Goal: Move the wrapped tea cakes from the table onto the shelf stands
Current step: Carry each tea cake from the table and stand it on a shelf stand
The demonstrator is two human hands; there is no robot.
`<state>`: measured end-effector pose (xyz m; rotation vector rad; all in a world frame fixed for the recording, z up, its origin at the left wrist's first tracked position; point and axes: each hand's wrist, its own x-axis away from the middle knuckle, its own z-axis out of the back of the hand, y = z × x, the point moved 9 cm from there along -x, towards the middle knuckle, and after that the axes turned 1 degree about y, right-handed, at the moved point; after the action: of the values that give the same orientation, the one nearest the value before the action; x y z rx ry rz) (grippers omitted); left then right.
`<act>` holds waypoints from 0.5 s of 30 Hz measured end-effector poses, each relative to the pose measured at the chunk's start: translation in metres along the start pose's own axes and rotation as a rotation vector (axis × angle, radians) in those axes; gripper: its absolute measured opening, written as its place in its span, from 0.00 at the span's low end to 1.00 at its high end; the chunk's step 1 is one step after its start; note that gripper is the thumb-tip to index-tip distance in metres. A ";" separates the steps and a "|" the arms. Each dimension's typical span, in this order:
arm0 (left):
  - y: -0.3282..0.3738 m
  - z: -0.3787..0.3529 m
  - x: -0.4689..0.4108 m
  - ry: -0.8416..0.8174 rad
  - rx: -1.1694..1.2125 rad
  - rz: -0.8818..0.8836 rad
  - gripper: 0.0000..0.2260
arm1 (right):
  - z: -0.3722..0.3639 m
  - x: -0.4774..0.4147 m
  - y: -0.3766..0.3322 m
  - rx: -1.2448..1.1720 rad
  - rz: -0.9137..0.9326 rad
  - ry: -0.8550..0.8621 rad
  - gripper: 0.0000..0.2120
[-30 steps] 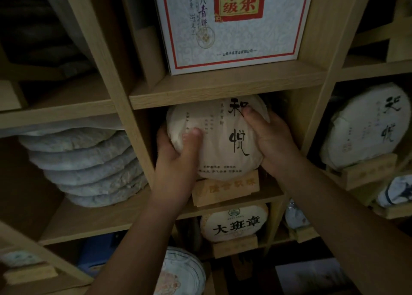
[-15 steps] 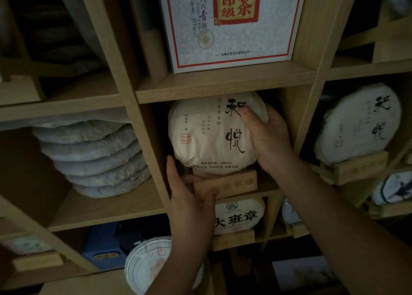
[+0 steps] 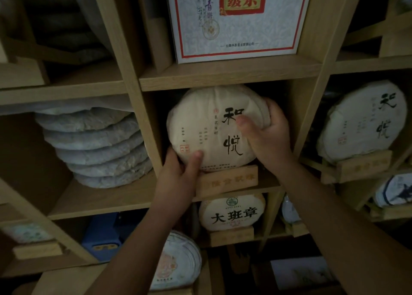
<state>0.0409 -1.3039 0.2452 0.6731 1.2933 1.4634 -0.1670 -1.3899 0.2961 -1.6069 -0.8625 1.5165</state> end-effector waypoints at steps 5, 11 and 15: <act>-0.002 -0.005 0.010 -0.018 0.053 0.068 0.13 | 0.003 0.004 0.012 -0.041 -0.075 -0.096 0.15; -0.005 -0.005 0.012 0.046 0.251 0.173 0.17 | -0.003 0.000 0.018 -0.094 -0.149 -0.199 0.14; -0.001 -0.004 0.015 0.098 0.272 0.178 0.18 | -0.002 0.000 0.019 -0.067 -0.164 -0.224 0.13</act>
<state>0.0329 -1.2918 0.2401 0.9246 1.5587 1.4915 -0.1651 -1.3990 0.2795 -1.3917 -1.1503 1.5832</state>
